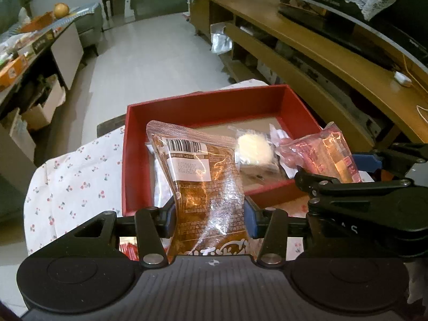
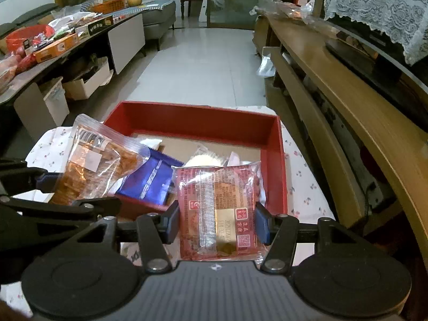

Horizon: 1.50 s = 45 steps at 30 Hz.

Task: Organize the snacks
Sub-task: 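Lower the bread bag and cake pack into the red box and open both tools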

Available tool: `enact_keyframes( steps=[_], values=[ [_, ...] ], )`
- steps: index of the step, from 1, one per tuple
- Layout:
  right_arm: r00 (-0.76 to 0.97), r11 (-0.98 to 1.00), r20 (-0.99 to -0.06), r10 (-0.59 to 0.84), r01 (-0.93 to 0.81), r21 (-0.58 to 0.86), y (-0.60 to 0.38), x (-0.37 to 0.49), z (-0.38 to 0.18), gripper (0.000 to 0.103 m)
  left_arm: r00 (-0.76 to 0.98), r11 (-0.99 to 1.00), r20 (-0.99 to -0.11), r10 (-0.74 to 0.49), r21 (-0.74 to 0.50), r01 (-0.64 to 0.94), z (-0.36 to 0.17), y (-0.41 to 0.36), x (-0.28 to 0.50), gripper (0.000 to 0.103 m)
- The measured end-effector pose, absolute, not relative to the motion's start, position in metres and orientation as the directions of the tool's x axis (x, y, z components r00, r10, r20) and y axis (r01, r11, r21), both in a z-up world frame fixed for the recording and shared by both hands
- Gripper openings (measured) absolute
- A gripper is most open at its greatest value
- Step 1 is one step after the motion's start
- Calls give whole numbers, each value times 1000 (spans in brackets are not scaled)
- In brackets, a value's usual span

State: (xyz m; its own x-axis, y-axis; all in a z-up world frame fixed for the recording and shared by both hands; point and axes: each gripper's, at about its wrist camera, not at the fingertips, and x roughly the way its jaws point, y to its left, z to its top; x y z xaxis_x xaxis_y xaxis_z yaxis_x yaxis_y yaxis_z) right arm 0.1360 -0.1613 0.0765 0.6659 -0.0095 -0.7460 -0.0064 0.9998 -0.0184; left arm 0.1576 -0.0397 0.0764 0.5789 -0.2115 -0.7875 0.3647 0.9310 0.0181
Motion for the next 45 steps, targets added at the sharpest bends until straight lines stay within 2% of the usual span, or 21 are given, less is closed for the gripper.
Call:
enact_keyframes(
  steps=[17,45],
  values=[
    [675,1000,-738,8,12,21,-173,185,79,73,601,945,-776,-194,16,326,83,-46,200,54],
    [638,1000,-770,-5,12,3,-170,221,46,73,577,961,-804,-144,26,277,53,-50,228,54]
  ],
)
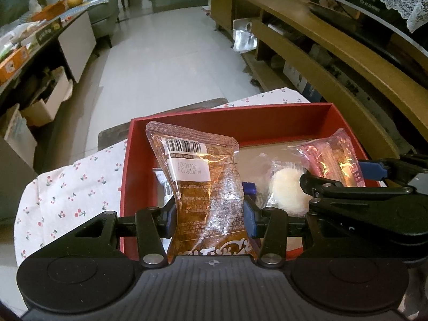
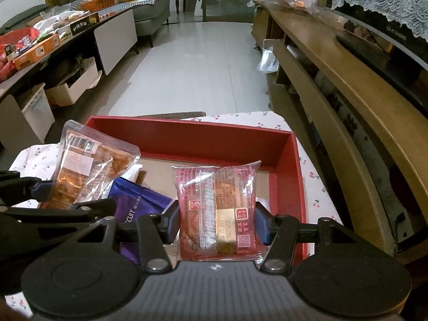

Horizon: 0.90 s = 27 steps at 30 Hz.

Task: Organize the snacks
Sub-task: 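Lower the bread bag and cake pack into the red box and open both tools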

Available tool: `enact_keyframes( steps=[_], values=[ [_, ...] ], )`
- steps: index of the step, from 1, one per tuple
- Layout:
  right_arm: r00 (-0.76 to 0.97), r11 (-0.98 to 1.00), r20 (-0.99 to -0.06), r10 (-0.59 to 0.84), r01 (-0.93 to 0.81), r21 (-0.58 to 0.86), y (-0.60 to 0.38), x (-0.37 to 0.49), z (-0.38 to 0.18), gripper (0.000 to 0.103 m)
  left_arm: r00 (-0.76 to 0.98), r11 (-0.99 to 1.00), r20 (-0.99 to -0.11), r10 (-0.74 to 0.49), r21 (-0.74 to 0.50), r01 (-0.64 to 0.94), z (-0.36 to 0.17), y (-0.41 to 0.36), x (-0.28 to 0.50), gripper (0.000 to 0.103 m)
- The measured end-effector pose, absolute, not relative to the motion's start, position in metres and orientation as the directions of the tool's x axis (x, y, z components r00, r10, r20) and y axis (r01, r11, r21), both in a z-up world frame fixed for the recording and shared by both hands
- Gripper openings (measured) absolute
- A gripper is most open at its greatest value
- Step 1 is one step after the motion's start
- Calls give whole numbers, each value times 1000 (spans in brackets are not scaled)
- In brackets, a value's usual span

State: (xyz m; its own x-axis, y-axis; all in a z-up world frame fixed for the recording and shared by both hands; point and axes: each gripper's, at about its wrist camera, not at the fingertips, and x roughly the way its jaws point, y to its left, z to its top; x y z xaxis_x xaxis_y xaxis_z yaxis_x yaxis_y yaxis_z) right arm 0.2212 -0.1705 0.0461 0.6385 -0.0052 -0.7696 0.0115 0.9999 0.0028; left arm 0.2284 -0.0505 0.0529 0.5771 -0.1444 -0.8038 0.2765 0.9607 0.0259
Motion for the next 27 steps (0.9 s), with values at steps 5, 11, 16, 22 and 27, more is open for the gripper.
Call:
enact_keyframes(
  steps=[5,11,16,22,27],
  values=[
    [624,1000,-781,-11,8,-7,-170,224,38,73,569,962,-812,-134,32,273,44,-52,228,54],
    [621,1000,-783,-7,4,-5,-169,228,34,73,568,963,-813,-125,38,267,41,-52,229,55],
    [621,1000,-784,-6,3,-5,-170,228,33,74,565,966,-816,-121,36,258,39,-51,229,58],
    [626,1000,-780,-11,-5,-17,-169,227,32,74,562,967,-819,-116,37,254,39,-48,230,61],
    [642,1000,-766,-13,-3,-20,-169,224,37,74,568,968,-814,-122,28,249,42,-46,229,67]
  ],
)
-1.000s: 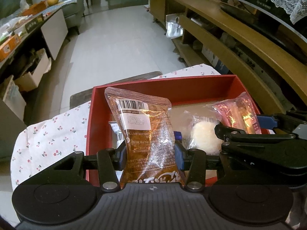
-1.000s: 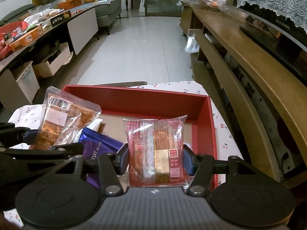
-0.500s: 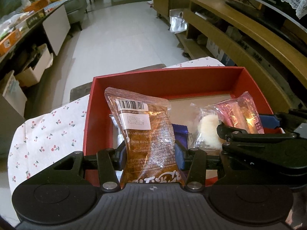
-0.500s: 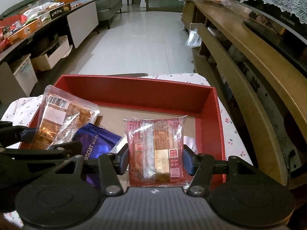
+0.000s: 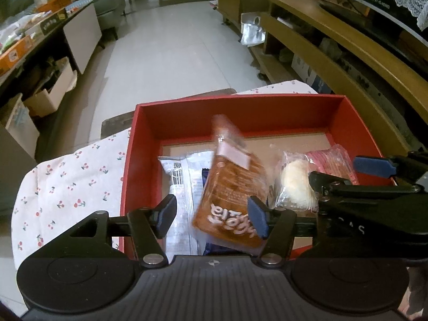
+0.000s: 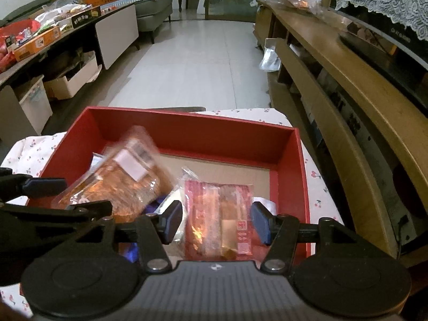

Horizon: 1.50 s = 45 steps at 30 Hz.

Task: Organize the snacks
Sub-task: 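Lower the bread bag and cake pack into the red box and open both tools, then withdraw both tools and grasp the red Trolli gummy bag with the left tool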

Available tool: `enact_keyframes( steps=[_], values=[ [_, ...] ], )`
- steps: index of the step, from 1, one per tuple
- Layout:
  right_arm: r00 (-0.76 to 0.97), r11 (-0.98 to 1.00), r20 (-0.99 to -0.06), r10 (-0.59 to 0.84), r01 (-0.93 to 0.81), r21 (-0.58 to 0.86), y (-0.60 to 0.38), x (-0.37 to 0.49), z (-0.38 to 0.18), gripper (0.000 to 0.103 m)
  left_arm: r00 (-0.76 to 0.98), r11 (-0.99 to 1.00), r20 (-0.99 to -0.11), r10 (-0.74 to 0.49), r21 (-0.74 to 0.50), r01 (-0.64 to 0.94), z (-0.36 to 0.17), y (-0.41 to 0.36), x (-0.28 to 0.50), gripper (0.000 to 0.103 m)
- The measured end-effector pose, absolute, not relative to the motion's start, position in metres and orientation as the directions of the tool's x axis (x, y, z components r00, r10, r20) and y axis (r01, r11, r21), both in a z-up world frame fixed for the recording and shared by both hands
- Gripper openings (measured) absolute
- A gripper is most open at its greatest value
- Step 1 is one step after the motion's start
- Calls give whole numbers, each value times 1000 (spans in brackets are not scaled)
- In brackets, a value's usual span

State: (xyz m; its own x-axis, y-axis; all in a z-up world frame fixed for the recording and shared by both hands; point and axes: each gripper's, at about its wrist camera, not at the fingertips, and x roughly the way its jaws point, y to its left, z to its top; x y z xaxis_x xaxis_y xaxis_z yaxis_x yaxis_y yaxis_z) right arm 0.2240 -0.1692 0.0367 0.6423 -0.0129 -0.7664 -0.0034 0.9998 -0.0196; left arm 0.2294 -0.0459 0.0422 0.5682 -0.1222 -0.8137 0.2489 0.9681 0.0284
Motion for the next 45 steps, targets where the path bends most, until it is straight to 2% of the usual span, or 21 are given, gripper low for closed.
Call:
enact_keyframes(
  steps=[17,34,45],
  values=[
    [666,1000,-746,-12,-7,-22,-165,204,56,78,582,963,-795,-170,-10,268,61,-32,208,80],
    [620,994,-779,90,-105,31,-131,133,53,78,524,975,-834,-171,-67,212,47,29,164,82],
    [570,992,-813,117,-109,67,-134,122,39,81,461,934,-850,-255,-93,346,21,25,183,83]
  ],
)
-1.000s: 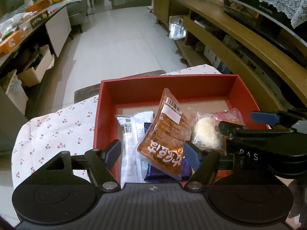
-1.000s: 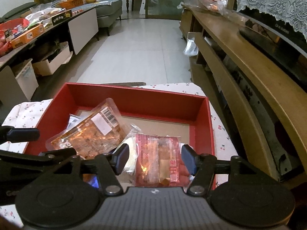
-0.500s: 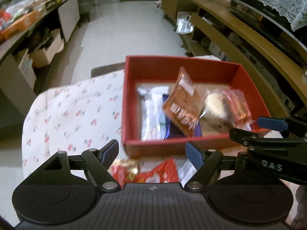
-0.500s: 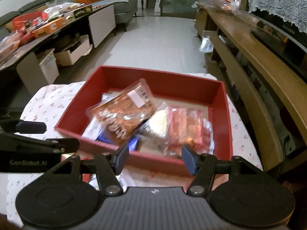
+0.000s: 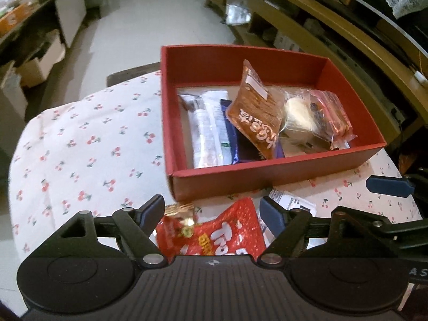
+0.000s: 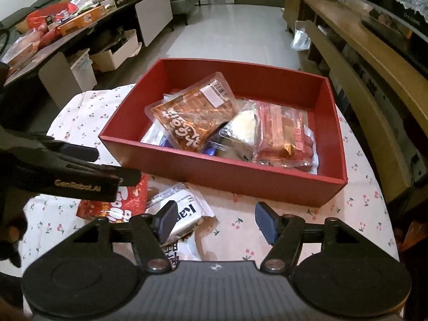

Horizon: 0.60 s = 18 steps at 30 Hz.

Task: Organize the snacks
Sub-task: 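Withdraw both tools and grasp the red Trolli gummy bag with the left tool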

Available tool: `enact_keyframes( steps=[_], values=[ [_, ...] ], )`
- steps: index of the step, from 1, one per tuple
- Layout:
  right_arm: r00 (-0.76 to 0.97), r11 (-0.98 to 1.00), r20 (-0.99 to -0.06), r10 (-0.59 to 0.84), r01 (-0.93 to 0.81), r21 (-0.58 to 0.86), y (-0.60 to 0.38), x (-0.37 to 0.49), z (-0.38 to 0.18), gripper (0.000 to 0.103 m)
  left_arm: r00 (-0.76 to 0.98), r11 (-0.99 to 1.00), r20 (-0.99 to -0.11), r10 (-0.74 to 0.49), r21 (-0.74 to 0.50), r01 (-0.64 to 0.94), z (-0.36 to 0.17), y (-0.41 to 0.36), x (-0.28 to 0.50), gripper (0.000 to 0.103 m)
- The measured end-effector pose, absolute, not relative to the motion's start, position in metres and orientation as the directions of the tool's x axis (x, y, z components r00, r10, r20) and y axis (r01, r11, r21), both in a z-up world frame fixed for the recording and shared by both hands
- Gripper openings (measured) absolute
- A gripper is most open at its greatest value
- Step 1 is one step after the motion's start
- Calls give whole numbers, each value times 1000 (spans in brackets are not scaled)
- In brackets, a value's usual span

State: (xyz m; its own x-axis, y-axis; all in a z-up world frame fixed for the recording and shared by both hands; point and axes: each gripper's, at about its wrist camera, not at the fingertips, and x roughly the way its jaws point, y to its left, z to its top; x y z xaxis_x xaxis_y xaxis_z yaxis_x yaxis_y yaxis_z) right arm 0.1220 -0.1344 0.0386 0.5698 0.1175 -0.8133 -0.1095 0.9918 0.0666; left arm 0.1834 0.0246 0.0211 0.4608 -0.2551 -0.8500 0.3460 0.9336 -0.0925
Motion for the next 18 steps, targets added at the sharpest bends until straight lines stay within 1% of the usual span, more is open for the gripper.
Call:
enact_keyframes(
  steps=[5,8,12,15,18],
  values=[
    [576,993,-810,114,-75,86,-151,124,43,81,390,912,-882,-263,-95,399,3,17,179,83],
    [601,993,-791,111,-36,112,-170,122,52,82,355,896,-898,-258,-85,435,-5,18,165,84],
    [626,990,-775,90,26,137,-199,116,62,83,344,883,-904,-253,-70,465,-8,21,146,85],
    [635,986,-769,73,68,150,-219,113,67,86,338,880,-909,-244,-61,471,-9,19,143,86],
    [639,981,-767,57,107,163,-236,111,68,86,326,867,-915,-238,-48,497,-7,13,142,86]
  ],
)
